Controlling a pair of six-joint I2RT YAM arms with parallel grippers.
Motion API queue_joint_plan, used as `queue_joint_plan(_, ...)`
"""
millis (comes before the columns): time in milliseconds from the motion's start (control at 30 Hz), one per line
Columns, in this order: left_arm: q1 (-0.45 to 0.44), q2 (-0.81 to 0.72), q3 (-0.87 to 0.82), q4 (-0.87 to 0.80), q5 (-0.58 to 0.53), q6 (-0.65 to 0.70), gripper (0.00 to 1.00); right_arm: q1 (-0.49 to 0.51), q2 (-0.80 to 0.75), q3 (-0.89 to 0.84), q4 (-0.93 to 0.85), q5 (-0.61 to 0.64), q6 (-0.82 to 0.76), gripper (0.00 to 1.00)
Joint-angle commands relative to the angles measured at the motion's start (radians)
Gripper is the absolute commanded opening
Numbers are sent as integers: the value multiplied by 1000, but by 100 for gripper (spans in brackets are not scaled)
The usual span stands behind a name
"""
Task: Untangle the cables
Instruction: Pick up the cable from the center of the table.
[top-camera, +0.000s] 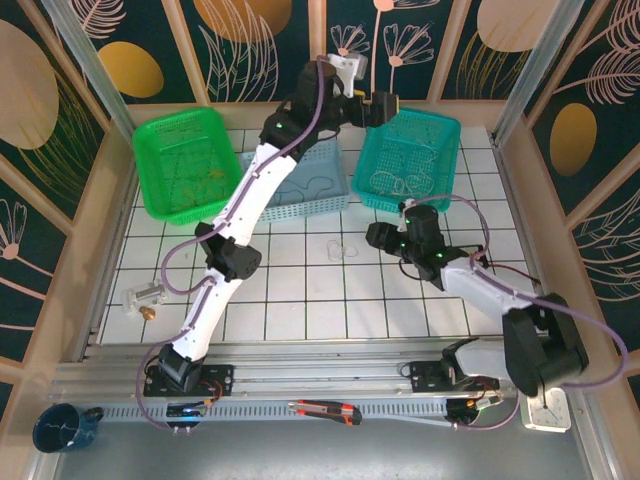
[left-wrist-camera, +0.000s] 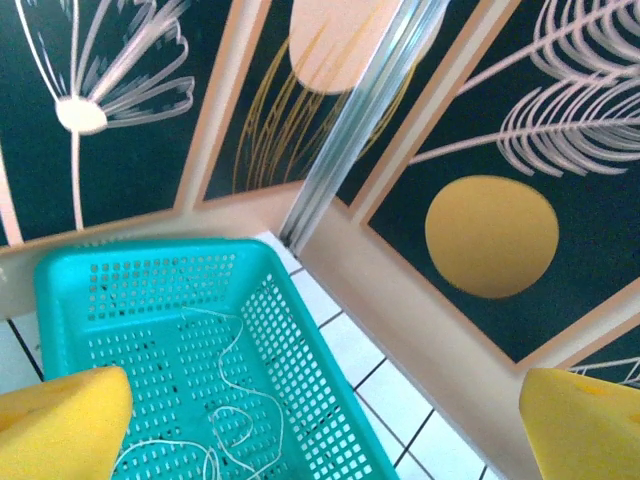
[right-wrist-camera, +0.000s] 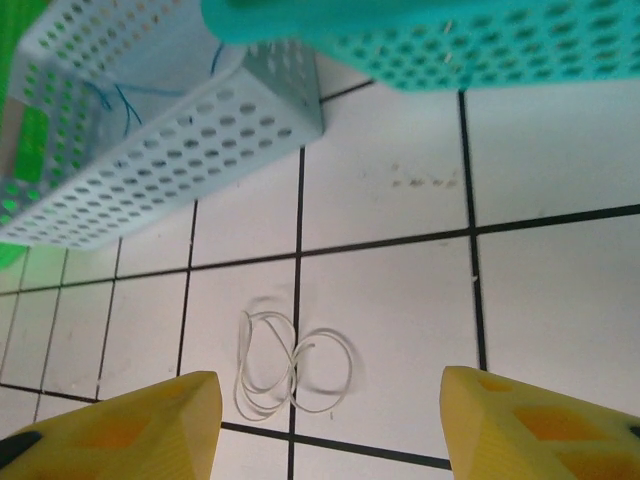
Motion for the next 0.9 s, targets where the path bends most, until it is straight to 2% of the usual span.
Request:
queue_joint_plan(0,-2,-91,26,-85,-36,34,99,51,87,83,33,10,-80,59)
queue_joint_plan(333,1,-220,14,-153,-51,27,99,149,356,287,-49,45,-278,58)
queue_joint_plan(567,19,-343,-92,-156,-32,12,99,153,442,321,-59,38,-321,56)
queue_joint_plan(867,22,-495,-216,-170,-54,28,99,156,514,351,-48,19,-343,47)
